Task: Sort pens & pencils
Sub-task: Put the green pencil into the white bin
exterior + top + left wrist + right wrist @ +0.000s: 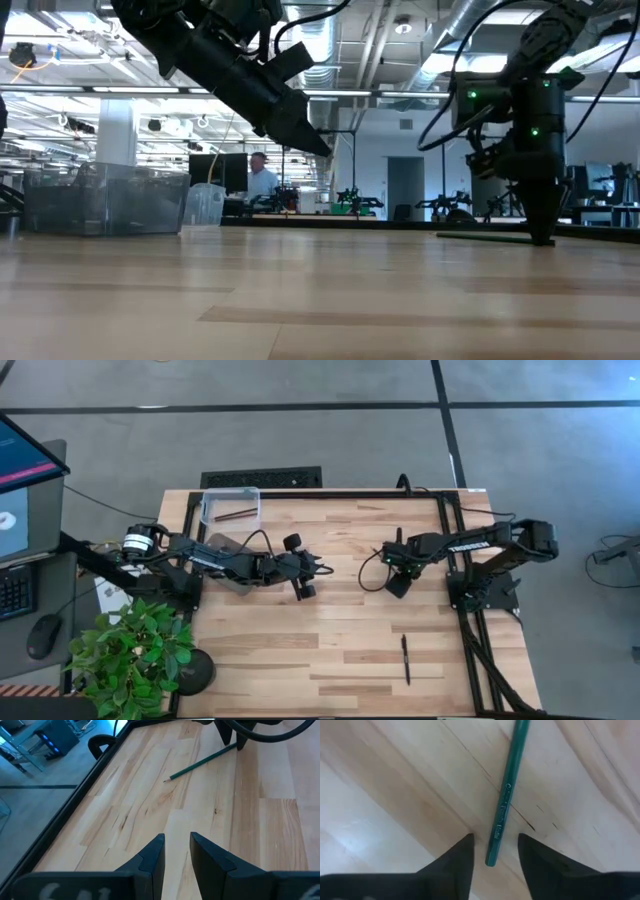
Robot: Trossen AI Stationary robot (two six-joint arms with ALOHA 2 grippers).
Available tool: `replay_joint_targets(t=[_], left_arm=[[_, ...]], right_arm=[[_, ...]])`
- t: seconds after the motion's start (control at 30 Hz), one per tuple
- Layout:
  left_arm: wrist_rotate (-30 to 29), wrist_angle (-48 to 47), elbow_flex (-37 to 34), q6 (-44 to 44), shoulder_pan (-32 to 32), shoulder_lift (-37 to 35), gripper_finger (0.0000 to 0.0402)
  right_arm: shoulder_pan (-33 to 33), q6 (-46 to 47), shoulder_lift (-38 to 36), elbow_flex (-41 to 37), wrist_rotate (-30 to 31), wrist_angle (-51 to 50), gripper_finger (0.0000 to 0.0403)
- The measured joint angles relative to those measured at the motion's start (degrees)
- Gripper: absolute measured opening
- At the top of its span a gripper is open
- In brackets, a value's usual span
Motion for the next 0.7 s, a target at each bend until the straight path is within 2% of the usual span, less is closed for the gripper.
replay_joint_targets(t=[0.3,0.7], left_arm=[[1.7,-0.1,0.0,-0.2,0.0,0.0,0.0083],[2.3,-0.1,0.0,-0.2,0.0,0.0,0.0083]], right_arm=[[0.0,-1.8,0.5,0.0,-0.1,0.7,0.0093],[0.1,-2.8,0.5,0.1,2.0,0.8,0.0033]])
